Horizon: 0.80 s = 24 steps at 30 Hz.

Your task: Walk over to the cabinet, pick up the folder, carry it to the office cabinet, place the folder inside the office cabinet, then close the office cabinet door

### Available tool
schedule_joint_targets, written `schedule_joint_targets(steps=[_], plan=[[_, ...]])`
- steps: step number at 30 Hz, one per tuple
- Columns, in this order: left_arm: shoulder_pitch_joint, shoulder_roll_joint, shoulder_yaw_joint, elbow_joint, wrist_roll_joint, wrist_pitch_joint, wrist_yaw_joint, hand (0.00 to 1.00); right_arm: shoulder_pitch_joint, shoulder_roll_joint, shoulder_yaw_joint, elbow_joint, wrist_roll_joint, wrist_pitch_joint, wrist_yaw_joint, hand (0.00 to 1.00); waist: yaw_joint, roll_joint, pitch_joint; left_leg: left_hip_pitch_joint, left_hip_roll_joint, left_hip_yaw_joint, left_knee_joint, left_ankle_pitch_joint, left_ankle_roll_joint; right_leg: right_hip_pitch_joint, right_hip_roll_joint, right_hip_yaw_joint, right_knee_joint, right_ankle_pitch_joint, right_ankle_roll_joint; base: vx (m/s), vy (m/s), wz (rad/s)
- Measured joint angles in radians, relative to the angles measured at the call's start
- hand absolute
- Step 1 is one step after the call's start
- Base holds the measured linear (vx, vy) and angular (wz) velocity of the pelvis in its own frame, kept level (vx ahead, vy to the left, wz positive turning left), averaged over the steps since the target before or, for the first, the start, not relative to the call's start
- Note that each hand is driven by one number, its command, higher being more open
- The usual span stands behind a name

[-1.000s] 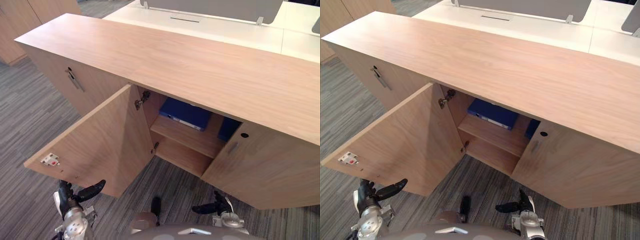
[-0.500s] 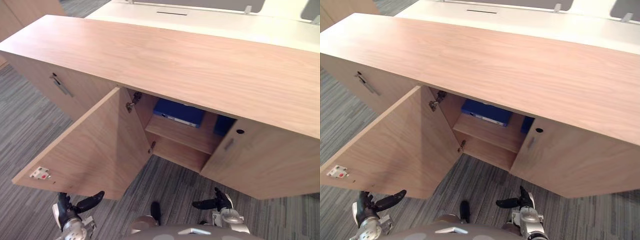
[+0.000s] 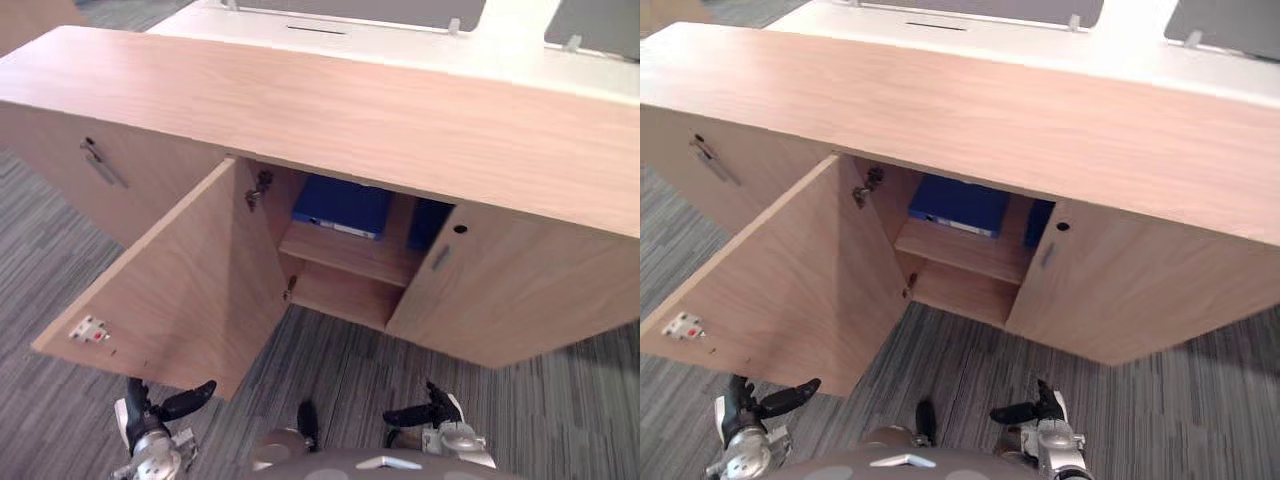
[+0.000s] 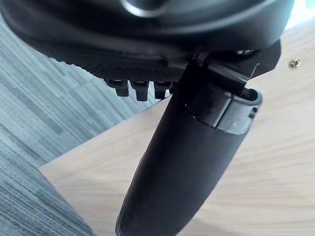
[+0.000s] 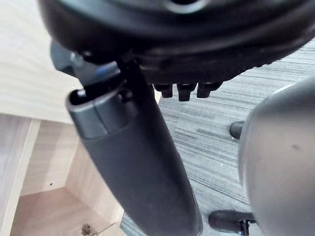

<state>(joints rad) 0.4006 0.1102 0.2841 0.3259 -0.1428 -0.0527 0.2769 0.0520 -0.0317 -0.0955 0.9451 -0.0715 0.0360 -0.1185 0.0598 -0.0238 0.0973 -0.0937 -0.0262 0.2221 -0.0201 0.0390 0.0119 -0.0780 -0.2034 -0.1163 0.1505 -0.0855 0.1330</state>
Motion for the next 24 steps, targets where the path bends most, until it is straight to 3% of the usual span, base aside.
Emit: schedule_joint_targets(steps=[4,6,10,13,16,24], plan=[[-0.038,-0.007,-0.041,-0.008,0.000,0.001,-0.007,1.00,-0.006,-0.002,-0.001,0.000,0.035,-0.001,-0.006,1.00,-0.005,0.023,0.016,-0.053,-0.004,-0.042,0.038,0.008,-0.012,0.016,0.004,-0.035,-0.051,0.029,0.001,-0.05,0.032,0.42],[-0.036,-0.023,-0.044,-0.018,0.000,0.008,-0.005,1.00,-0.002,0.006,-0.002,-0.001,0.036,-0.001,-0.016,1.00,-0.004,0.027,0.020,-0.052,-0.004,-0.047,0.045,0.002,-0.002,0.020,0.003,-0.041,-0.042,0.021,0.001,0.01,0.008,0.11],[-0.029,-0.041,-0.046,-0.029,0.002,0.014,-0.005,1.00,0.013,0.018,-0.031,-0.015,0.037,-0.001,-0.027,1.00,-0.004,0.025,0.020,-0.018,-0.011,-0.061,0.002,0.000,0.000,0.037,0.001,-0.051,-0.024,-0.012,0.001,0.04,-0.019,0.18],[-0.025,-0.040,-0.046,-0.029,0.034,0.022,-0.005,1.00,0.021,0.021,-0.047,-0.018,0.039,-0.005,-0.036,1.00,-0.009,0.028,0.019,0.031,-0.011,-0.067,-0.074,0.052,-0.007,0.072,0.007,-0.074,-0.035,-0.025,-0.002,0.08,-0.042,0.25],[-0.024,-0.035,-0.041,-0.029,0.035,0.035,0.002,1.00,0.026,0.021,-0.047,-0.016,0.040,-0.005,-0.038,1.00,-0.005,0.027,0.018,0.047,-0.012,-0.071,-0.070,0.058,0.010,0.102,0.010,-0.080,-0.054,-0.028,-0.007,0.10,-0.044,0.13],[-0.011,-0.005,-0.031,-0.026,0.076,0.075,0.003,1.00,0.010,0.025,-0.043,0.006,0.035,-0.006,-0.036,1.00,-0.003,0.024,0.018,0.089,0.006,-0.068,-0.074,0.055,0.005,0.164,0.037,-0.073,-0.101,-0.017,-0.024,0.01,-0.050,0.00]])
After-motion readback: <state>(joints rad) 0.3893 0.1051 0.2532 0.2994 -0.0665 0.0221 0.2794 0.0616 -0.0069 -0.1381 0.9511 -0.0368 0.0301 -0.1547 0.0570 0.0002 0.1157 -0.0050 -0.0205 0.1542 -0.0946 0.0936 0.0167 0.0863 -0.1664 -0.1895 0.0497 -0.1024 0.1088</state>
